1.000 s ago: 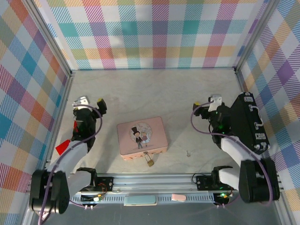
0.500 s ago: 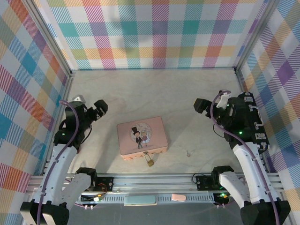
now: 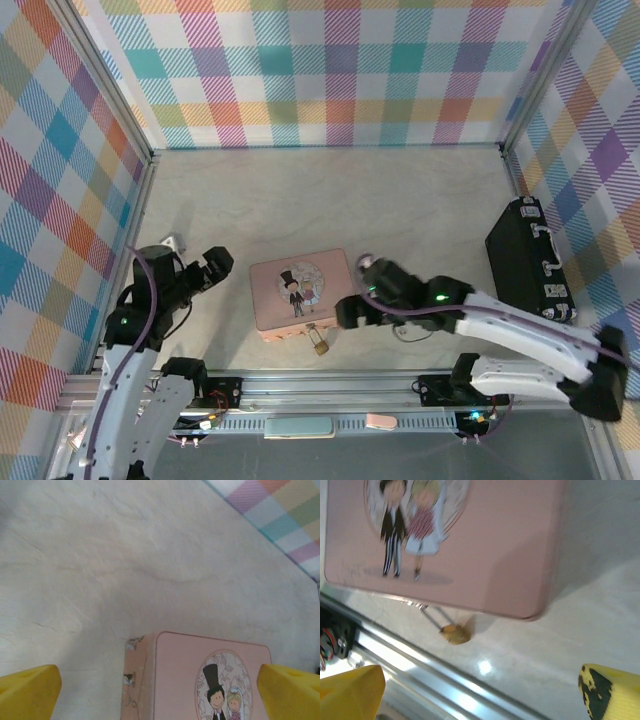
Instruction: Unlock the padlock with the key
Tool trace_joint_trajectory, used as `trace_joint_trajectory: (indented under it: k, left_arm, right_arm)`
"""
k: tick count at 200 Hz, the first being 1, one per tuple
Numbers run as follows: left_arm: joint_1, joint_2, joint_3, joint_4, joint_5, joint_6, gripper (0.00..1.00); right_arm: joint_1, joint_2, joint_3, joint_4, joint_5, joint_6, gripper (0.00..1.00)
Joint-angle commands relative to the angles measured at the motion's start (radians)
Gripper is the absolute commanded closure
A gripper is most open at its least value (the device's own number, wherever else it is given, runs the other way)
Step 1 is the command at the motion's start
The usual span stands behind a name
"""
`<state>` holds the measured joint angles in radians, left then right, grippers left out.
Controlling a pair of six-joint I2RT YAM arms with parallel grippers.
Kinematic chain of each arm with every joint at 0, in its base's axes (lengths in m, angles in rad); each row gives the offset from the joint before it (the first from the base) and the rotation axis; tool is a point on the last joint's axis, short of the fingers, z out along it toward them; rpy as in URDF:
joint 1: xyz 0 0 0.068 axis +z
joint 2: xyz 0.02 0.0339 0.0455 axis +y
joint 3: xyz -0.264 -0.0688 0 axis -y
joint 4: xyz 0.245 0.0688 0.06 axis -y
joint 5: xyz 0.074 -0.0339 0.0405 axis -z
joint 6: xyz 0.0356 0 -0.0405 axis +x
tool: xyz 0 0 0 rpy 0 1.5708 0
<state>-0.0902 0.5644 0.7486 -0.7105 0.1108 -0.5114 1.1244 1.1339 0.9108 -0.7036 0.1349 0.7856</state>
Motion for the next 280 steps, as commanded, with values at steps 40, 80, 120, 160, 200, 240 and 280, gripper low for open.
trace_joint_trajectory:
  k: [40,80,120,160,200,240,280]
  left_arm:
    - [-0.051,-0.131,0.079,-0.104,-0.314,0.025,0.0]
    - [-0.094,-0.224,0.07,-0.123,-0.38,0.012,0.0]
    - [-0.116,-0.24,0.057,-0.107,-0.372,0.013,0.0]
    - [-0.129,-0.252,0.048,-0.101,-0.369,0.013,0.0]
    - [-0.134,-0.253,0.047,-0.101,-0.38,0.013,0.0]
    - [-0.138,-0.262,0.037,-0.092,-0.379,0.012,0.0]
    - [-0.141,-0.261,0.028,-0.084,-0.387,0.008,0.0]
  right_arm:
    - [0.189,0.423,0.261,0.025,0.014,0.138,0.01]
    - [0.2,0.573,0.371,-0.03,-0.03,0.181,0.01]
    - [0.199,0.593,0.371,-0.079,0.001,0.233,0.01]
    - [0.199,0.62,0.423,-0.093,0.118,0.262,0.01]
    - [0.192,0.738,0.574,-0.134,0.205,0.267,0.01]
    - [0.16,0.8,0.644,-0.145,0.214,0.216,0.02]
    - [0.098,0.839,0.668,-0.067,0.165,0.13,0.02]
